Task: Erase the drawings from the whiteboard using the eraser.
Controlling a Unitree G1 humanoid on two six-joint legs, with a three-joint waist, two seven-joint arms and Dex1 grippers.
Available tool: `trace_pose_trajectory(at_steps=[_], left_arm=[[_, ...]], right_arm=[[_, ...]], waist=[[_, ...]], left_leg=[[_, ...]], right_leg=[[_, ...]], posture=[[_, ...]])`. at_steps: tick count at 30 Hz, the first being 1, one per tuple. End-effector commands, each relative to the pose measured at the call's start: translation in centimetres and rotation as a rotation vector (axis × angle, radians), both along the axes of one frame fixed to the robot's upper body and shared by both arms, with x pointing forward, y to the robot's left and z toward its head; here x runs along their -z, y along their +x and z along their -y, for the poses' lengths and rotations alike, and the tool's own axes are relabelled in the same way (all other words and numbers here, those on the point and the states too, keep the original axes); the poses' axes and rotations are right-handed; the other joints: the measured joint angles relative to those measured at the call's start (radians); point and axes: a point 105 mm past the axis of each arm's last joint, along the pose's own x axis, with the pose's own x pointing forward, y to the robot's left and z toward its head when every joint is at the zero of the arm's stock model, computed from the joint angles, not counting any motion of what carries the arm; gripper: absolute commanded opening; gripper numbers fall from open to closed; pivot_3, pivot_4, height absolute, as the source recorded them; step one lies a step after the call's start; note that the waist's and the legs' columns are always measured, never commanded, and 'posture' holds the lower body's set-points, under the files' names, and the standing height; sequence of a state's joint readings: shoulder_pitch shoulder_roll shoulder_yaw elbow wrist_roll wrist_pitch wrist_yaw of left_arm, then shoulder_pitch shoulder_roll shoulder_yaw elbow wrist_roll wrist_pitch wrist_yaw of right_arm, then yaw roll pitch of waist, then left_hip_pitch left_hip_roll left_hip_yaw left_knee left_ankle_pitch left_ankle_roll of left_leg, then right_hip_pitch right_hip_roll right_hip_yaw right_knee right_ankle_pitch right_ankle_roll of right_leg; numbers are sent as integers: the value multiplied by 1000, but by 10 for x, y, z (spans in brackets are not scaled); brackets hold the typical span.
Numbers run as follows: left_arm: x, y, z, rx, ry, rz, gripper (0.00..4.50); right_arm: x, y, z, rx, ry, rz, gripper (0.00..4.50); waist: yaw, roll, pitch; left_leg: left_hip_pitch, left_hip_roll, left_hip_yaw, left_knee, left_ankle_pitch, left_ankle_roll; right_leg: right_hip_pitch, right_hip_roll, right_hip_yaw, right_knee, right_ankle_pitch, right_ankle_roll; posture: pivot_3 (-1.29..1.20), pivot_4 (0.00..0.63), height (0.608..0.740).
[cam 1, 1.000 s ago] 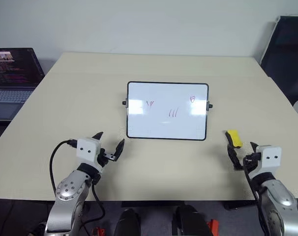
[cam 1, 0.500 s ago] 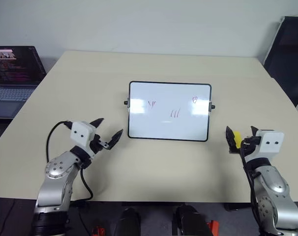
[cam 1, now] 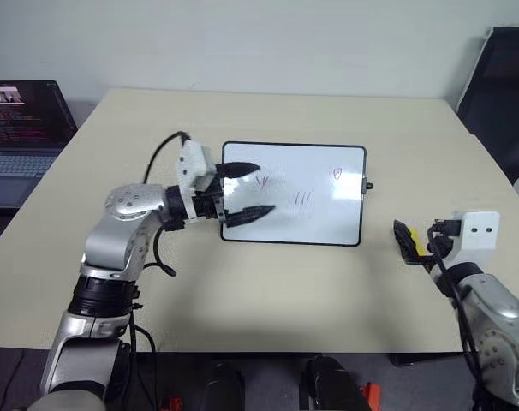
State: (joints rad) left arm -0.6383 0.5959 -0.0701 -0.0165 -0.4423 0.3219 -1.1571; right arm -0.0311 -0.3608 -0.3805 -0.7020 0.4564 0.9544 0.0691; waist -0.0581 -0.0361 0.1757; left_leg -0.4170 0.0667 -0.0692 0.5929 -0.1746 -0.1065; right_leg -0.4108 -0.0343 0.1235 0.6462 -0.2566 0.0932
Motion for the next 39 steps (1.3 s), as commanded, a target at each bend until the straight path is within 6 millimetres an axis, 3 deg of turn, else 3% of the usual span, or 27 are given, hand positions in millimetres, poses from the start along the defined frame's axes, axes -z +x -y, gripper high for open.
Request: trace_pose_trajectory(at_steps=[1, 6, 13, 24, 27, 35, 36, 39], left_arm=[[-2, -6, 10, 118, 130, 86, 4500], [-2, 7, 15, 120, 137, 131, 4500], [-3, 3, 24, 166, 121, 130, 4500], [0, 4, 18, 148, 119, 120, 4500], [2, 4, 18, 146, 118, 118, 4500], [2, 6, 14, 112, 101, 90, 4500], [2, 7, 13, 104, 102, 86, 4500], [5, 5, 8, 82, 111, 76, 4500]], right_arm=[[7, 1, 7, -12, -9, -76, 4464], [35, 16, 3, -61, -7, -181, 4464], [41, 40, 16, 8, -3, -142, 4464], [47, 46, 22, 26, -4, -141, 4464], [49, 45, 22, 28, -5, -148, 3911], [51, 44, 18, 24, -10, -163, 1179], [51, 43, 18, 22, -13, -163, 972], [46, 41, 14, 0, -29, -148, 964]], waist=[[0, 0, 0], [-2, 0, 0], [-1, 0, 0], [-1, 1, 0], [-1, 1, 0], [-1, 1, 1], [-1, 1, 1], [-2, 1, 1]], left_leg=[[0, 0, 0, 0, 0, 0], [1, 0, 0, 1, 1, 2], [-1, -1, 0, 0, 1, 2], [-1, -1, -1, 0, 1, 2], [-1, -1, -1, 0, 1, 2], [-1, -1, -1, 0, 1, 2], [-1, -1, -2, 0, 1, 2], [0, -1, -2, 0, 1, 2]], right_leg=[[0, 0, 0, 0, 0, 0], [1, 0, 0, 0, 1, -1], [0, 0, 0, 0, 1, 0], [0, 0, 0, 1, 1, 1], [0, 0, 0, 0, 1, 1], [0, 0, 0, 1, 1, 1], [0, 0, 0, 1, 1, 1], [0, 0, 0, 1, 1, 1]], posture=[[0, 150, 740], [0, 150, 740], [0, 150, 740], [0, 150, 740], [0, 150, 740], [0, 150, 740], [0, 150, 740], [0, 150, 740]])
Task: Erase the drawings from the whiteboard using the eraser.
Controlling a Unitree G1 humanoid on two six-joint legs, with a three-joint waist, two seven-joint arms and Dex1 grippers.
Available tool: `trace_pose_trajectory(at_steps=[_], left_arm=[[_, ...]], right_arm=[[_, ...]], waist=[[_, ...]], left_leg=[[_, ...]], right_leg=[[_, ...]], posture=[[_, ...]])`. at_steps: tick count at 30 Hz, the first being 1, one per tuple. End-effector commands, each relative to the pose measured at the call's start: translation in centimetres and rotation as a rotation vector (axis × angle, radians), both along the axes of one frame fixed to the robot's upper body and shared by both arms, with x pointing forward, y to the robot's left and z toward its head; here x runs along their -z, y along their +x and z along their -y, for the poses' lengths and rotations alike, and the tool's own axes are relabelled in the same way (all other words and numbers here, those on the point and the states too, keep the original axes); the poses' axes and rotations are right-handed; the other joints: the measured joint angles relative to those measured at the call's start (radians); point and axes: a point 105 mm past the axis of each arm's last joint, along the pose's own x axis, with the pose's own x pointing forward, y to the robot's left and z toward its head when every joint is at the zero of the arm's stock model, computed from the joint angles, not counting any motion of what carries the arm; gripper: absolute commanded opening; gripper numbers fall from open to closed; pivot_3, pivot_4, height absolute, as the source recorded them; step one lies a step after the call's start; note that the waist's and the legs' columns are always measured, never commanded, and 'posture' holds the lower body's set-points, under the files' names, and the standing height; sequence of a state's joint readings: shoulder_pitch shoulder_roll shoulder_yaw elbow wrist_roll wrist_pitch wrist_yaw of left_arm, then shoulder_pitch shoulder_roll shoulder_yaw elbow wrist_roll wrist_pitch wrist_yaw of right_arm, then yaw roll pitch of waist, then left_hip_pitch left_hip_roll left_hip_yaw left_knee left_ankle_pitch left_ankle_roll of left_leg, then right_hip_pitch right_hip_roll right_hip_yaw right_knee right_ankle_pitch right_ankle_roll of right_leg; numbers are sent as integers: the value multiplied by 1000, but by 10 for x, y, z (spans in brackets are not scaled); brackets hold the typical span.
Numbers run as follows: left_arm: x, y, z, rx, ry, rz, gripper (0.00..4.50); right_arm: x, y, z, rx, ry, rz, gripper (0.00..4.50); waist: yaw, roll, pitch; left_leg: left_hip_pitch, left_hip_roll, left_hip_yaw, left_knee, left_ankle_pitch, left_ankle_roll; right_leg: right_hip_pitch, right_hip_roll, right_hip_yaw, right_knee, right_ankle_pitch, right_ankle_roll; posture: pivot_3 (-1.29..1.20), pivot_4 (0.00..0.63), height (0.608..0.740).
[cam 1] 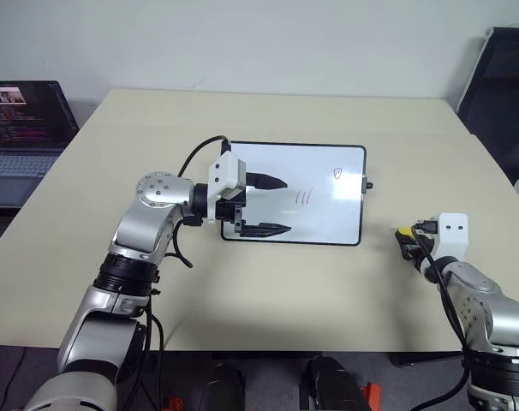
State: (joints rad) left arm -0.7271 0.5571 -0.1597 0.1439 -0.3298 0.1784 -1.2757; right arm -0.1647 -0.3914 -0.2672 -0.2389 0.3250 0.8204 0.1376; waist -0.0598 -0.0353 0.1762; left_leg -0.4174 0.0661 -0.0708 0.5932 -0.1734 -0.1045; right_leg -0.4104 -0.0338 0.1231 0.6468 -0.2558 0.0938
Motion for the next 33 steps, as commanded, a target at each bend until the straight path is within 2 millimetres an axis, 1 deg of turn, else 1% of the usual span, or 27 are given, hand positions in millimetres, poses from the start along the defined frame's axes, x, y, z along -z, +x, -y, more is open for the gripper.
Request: trace_pose_trajectory(at_steps=[1, 3, 4, 5, 7, 8, 10, 13, 16, 19, 21, 24, 26, 28, 29, 31, 33], left_arm=[[-9, -5, -8, -33, -16, 30, 4500], [-8, -8, -9, -53, -19, 17, 4500], [-8, -8, -10, -72, -22, 13, 4500], [-8, -7, -11, -99, -24, 19, 4500], [-7, -4, -11, -165, -31, 26, 4500], [-7, -3, -11, -186, -34, 24, 4500], [-7, 0, -7, -229, -30, 22, 4500], [-10, 7, -1, -273, -31, 38, 4500], [-13, 14, 1, -300, -52, 36, 4500], [-13, 21, 0, -330, -67, 15, 4500], [-13, 22, 2, -329, -87, -6, 4500], [-13, 20, 5, -310, -101, -31, 4500], [-11, 17, 6, -291, -94, -38, 4500], [-9, 13, 7, -276, -87, -43, 4500], [-8, 11, 7, -270, -85, -45, 4500], [-9, 7, 9, -261, -88, -48, 4500], [-10, 6, 9, -260, -89, -49, 4500]], right_arm=[[-17, -4, -5, -35, -42, 59, 964], [-22, -8, -12, -75, -56, 72, 964], [-26, -12, -19, -115, -73, 79, 964], [-29, -16, -27, -163, -95, 82, 964], [-38, -26, -51, -288, -118, 86, 964], [-40, -30, -58, -327, -120, 84, 964], [-58, -34, -73, -388, -131, 119, 964], [-89, -28, -94, -461, -170, 202, 964], [-103, -16, -110, -533, -265, 238, 964], [-117, 7, -123, -543, -300, 293, 964], [-123, 23, -127, -523, -354, 324, 964], [-131, 47, -123, -438, -415, 372, 964], [-134, 59, -119, -391, -450, 388, 964], [-135, 66, -118, -370, -489, 397, 964], [-134, 67, -117, -366, -482, 397, 964], [-128, 69, -116, -367, -487, 377, 964], [-117, 69, -114, -381, -485, 330, 964]], waist=[[-1, 0, 0], [0, 1, 0], [0, 1, 1], [1, 1, 1], [1, 1, 1], [2, 1, 1], [1, 1, 1], [-3, 1, 1], [0, 1, 1], [0, 1, 1], [0, 1, 1], [0, 1, 1], [1, 1, 1], [1, 1, 1], [1, 1, 1], [1, 1, 1], [1, 1, 1]], left_leg=[[0, 0, 0, 0, 0, 0], [0, 0, 0, 0, 0, 0], [0, 0, 0, 0, 0, 0], [-1, 0, 0, 0, 0, 0], [0, 0, 0, 0, 0, 0], [0, 0, 0, 0, 0, 0], [0, 0, -1, 1, 0, 0], [0, 0, -1, 2, 0, 0], [0, -1, -1, 3, 1, 2], [0, -1, -1, 2, 1, 2], [-1, -1, -1, 2, 1, 2], [-2, -1, -1, 0, 1, 2], [-2, -1, -1, -1, 1, 2], [-3, -1, -1, -1, 1, 2], [-3, -1, -2, -1, 1, 2], [-4, -1, -2, -1, 1, 2], [-4, -1, -2, -1, 1, 2]], right_leg=[[0, 0, 0, 0, 0, 0], [0, 0, 0, 0, 0, 0], [0, 0, 0, 0, 0, 0], [0, 0, 0, 0, 0, 0], [0, 0, 0, 0, 0, 0], [0, 0, 0, 0, 0, 0], [0, 0, 0, 0, 0, 0], [0, 0, 1, 0, 1, 0], [1, 0, 1, 0, 1, 0], [1, 1, 1, -1, 1, 0], [1, 1, 1, -1, 1, 0], [0, 1, 0, -1, 1, 1], [-1, 1, 0, -1, 3, 5], [-2, 1, 0, -1, 4, 5], [-2, 1, 0, -1, 4, 5], [-2, 1, -1, -1, 4, 5], [-2, 1, -1, -1, 4, 5]], posture=[[0, 150, 740], [0, 150, 740], [0, 150, 740], [0, 150, 740], [0, 150, 740], [0, 150, 740], [0, 150, 740], [0, 150, 740], [0, 150, 740], [0, 150, 740], [0, 150, 740], [0, 150, 740], [0, 150, 740], [0, 150, 740], [0, 150, 740], [0, 150, 740], [0, 150, 740]])
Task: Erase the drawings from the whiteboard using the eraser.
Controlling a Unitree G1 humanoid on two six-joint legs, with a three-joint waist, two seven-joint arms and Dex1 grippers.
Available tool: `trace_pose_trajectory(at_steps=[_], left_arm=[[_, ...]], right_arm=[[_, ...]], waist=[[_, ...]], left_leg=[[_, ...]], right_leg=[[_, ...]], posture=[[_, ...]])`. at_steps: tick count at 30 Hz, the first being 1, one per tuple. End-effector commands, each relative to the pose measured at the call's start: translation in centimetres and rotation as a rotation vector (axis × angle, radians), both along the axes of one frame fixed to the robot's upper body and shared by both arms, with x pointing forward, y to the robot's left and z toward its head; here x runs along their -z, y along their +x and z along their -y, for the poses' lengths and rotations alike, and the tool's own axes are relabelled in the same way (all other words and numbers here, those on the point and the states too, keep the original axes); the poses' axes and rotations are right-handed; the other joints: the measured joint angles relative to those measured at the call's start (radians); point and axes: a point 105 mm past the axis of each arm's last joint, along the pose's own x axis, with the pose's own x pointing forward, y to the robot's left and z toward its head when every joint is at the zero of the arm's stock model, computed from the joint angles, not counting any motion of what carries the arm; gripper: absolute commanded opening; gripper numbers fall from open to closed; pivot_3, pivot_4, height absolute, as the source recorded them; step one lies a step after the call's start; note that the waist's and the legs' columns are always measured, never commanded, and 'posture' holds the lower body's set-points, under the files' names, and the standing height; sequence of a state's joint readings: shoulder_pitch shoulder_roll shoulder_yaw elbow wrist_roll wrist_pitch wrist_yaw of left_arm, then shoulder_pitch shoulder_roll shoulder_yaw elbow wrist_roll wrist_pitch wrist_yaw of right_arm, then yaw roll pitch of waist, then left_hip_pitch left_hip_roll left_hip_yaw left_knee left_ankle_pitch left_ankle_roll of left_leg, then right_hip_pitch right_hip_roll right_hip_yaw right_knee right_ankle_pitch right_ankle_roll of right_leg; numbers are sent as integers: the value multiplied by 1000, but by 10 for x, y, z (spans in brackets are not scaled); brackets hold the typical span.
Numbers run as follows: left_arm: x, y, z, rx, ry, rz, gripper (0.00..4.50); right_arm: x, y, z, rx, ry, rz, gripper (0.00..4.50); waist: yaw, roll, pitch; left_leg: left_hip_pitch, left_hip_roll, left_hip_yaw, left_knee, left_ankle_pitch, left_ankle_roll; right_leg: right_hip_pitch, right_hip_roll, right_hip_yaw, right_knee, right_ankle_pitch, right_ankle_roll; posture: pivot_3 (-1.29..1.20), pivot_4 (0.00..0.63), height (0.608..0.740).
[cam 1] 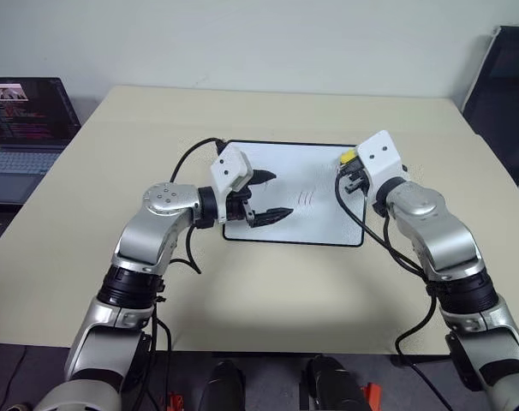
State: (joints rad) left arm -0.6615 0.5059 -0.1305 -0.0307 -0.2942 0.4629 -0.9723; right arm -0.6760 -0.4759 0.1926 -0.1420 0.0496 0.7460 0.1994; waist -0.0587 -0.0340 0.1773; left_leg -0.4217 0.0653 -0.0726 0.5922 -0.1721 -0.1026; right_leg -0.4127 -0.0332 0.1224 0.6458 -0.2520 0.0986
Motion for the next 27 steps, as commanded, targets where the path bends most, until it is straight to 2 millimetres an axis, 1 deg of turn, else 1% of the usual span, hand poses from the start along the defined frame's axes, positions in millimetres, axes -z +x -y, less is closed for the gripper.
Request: trace_pose_trajectory(at_steps=[1, 5, 7, 10, 12, 13, 14, 16, 19, 21, 23, 25, 26, 27], left_arm=[[-15, -8, 5, 34, -18, 46, 4500], [-17, -9, 6, 30, -23, 44, 4500], [-18, -9, 6, 29, -25, 44, 4500], [-19, -9, 6, 28, -26, 41, 4500], [-18, -9, 5, 26, -24, 36, 4500], [-17, -9, 4, 24, -21, 31, 4500], [-15, -9, 4, 21, -20, 25, 4500], [-13, -9, 2, 15, -19, 16, 4500], [-10, -7, -1, 3, -17, 10, 4500], [-8, -5, -6, -14, -12, 7, 4500], [-7, -4, -9, -27, -8, 5, 4500], [-6, -3, -13, -37, -6, 4, 4500], [-6, -2, -14, -41, -5, 3, 4500], [-5, -2, -14, -43, -5, 3, 4500]], right_arm=[[3, -2, 0, -14, -21, -7, 964], [27, -16, -12, -127, -79, -124, 964], [33, -19, -14, -144, -103, -143, 964], [25, -12, -6, -75, -130, -76, 964], [11, -4, 0, -15, -118, 0, 964], [0, 0, 5, 23, -106, 53, 964], [-5, 2, 7, 42, -109, 80, 964], [-5, 4, 7, 47, -114, 81, 964], [12, 1, 1, -4, -124, -8, 964], [28, -6, -6, -57, -138, -83, 964], [39, -13, -13, -121, -165, -139, 964], [41, -17, -18, -148, -180, -149, 964], [39, -16, -19, -146, -182, -136, 964], [32, -12, -17, -116, -183, -95, 964]], waist=[[0, 0, 0], [0, 0, 0], [-1, 0, 0], [-5, 0, 0], [-5, 0, 0], [-5, 0, 0], [-5, 0, 0], [-5, 0, 0], [-4, 0, 0], [-5, 0, 0], [-6, 0, 0], [-8, 0, 0], [-9, 0, 0], [-10, 0, 0]], left_leg=[[0, 0, 0, 0, 0, 0], [1, 0, -1, 1, 0, 0], [2, 0, -1, 1, 0, 0], [4, 0, -1, 2, 0, 0], [4, 0, -1, 2, 1, 1], [4, 0, -1, 2, 1, 2], [4, 0, -1, 3, 2, 2], [4, 0, -1, 3, 2, 2], [4, 0, -1, 2, 2, 2], [4, 0, -1, 2, 2, 2], [4, 0, -1, 1, 2, 2], [4, 1, -1, 2, 2, 2], [5, 1, -1, 2, 2, 2], [5, 1, -1, 2, 2, 2]], right_leg=[[0, 0, 0, 0, 0, 0], [1, 0, 0, 1, -1, 2], [2, 0, 0, 1, -3, -1], [3, 1, 0, 1, -2, -4], [3, 1, 0, 1, -2, -4], [3, 1, 0, 1, -1, -4], [4, 1, 1, 1, -1, -4], [3, 1, 1, 1, 0, -4], [3, 1, 1, 1, -1, -4], [3, 1, 1, 1, 0, -3], [3, 2, 1, 1, -1, -4], [3, 2, 1, 1, -1, -4], [4, 2, 1, 2, -1, -4], [4, 2, 1, 2, 0, -4]], posture=[[0, 150, 740], [0, 150, 740], [0, 150, 740], [0, 150, 740], [0, 150, 740], [0, 150, 740], [0, 150, 740], [0, 150, 740], [0, 150, 740], [0, 150, 740], [0, 150, 740], [0, 150, 740], [0, 150, 740], [0, 150, 740]])
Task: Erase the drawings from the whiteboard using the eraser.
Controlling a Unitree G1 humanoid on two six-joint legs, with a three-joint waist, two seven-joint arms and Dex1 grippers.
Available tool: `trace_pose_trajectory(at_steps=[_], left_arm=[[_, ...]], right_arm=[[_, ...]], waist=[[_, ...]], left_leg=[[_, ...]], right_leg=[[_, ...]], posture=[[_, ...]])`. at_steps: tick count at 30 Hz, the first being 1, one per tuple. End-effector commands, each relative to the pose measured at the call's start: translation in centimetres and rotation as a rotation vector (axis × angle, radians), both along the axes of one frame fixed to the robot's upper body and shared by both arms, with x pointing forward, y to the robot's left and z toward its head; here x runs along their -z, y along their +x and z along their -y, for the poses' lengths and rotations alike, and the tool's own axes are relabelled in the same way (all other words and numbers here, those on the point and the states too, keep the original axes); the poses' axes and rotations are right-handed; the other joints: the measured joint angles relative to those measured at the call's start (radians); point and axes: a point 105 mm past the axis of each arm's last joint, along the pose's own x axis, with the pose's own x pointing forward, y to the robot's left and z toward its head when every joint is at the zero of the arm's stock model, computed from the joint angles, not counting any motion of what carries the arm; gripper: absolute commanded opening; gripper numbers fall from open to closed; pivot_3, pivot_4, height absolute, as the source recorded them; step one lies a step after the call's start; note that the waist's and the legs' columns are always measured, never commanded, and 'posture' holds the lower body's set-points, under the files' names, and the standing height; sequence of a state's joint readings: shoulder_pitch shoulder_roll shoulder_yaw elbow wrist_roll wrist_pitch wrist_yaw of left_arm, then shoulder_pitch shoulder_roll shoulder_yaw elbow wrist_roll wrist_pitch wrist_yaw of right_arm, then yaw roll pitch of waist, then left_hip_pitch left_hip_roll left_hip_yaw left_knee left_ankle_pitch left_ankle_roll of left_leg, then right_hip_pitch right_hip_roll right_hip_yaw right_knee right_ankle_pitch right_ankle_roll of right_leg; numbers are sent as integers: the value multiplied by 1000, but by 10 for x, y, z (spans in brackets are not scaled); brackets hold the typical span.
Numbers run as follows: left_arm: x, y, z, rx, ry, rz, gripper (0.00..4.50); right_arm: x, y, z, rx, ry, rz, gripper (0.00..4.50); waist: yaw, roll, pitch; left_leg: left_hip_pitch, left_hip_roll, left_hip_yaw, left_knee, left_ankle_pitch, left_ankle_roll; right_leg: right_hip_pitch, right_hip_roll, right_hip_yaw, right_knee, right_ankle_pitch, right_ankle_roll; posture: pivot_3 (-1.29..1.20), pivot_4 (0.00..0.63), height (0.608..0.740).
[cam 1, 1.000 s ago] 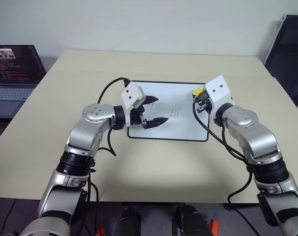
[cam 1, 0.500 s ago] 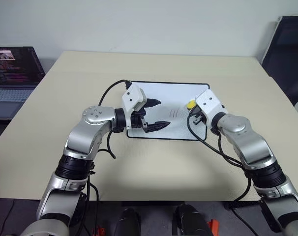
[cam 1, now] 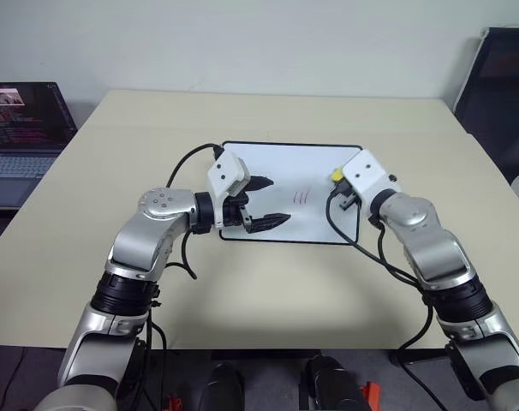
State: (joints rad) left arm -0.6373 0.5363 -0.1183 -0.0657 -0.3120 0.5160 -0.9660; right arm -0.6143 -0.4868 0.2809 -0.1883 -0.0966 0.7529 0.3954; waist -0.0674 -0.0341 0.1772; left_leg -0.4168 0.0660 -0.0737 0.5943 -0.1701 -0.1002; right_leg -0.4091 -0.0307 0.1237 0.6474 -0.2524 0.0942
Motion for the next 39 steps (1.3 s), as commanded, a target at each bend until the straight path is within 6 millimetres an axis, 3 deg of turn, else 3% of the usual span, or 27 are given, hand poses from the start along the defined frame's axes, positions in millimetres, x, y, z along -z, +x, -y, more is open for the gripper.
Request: trace_pose_trajectory(at_steps=[1, 4, 6, 13, 18, 23, 26, 31, 35, 39], left_arm=[[-9, 1, -6, -18, -16, 39, 4500], [-6, -2, -8, -17, -15, 34, 4500], [-3, -4, -14, -28, -15, 15, 4500], [7, -7, -32, -94, -11, -19, 4500], [3, -11, -35, -103, -46, -28, 4500], [-2, -12, -47, -167, -111, -45, 4500], [-4, -13, -58, -205, -123, -52, 4500], [0, -15, -75, -240, -92, -68, 4500], [2, -13, -79, -241, -58, -65, 4500], [3, -14, -76, -238, -56, -66, 4500]], right_arm=[[-8, 7, 5, 53, -14, 63, 964], [-31, 17, 15, 136, -3, 196, 964], [-34, 18, 16, 147, 4, 219, 964], [-5, 6, -2, 39, 26, 49, 964], [-36, 10, -2, 77, 109, 176, 964], [-58, -16, -16, -50, 395, 140, 964], [-53, -44, -25, -157, 480, 58, 964], [-24, -80, -24, -254, 416, -96, 964], [-1, -93, -24, -280, 352, -192, 964], [6, -92, -27, -292, 320, -205, 964]], waist=[[-2, 0, 0], [-7, 0, 0], [-9, 0, 0], [-14, 0, 0], [-16, 0, 0], [-16, 0, 0], [-15, 0, 0], [-12, 1, 1], [-13, 1, 1], [-15, 0, 1]], left_leg=[[0, 0, 0, 0, 0, 0], [0, 0, 0, 1, 1, 1], [0, 0, 0, 1, 1, 2], [-1, 0, -1, -2, 1, 2], [-1, 0, -1, -1, 1, 2], [-2, 0, -1, -2, 1, 2], [-3, 0, -3, -4, 1, 2], [-5, 0, -5, -4, 1, 2], [-4, 0, -5, -3, 1, 2], [-4, 0, -5, -2, 1, 1]], right_leg=[[0, 0, 0, 0, 0, 0], [0, 0, 1, 0, 1, -1], [0, 0, 1, 0, 1, -1], [-1, 1, 1, -1, 1, 0], [-1, 1, 1, 0, 1, -1], [-1, 1, 1, -1, 1, -1], [-2, 1, -2, 0, 0, 3], [-3, 1, -4, -1, -3, 0], [-2, 1, -3, -1, -3, -3], [-2, 1, -2, -1, -2, -4]], posture=[[0, 150, 740], [0, 150, 740], [0, 150, 740], [0, 150, 740], [0, 150, 740], [0, 150, 740], [0, 150, 740], [0, 150, 740], [0, 150, 740], [0, 150, 740]])
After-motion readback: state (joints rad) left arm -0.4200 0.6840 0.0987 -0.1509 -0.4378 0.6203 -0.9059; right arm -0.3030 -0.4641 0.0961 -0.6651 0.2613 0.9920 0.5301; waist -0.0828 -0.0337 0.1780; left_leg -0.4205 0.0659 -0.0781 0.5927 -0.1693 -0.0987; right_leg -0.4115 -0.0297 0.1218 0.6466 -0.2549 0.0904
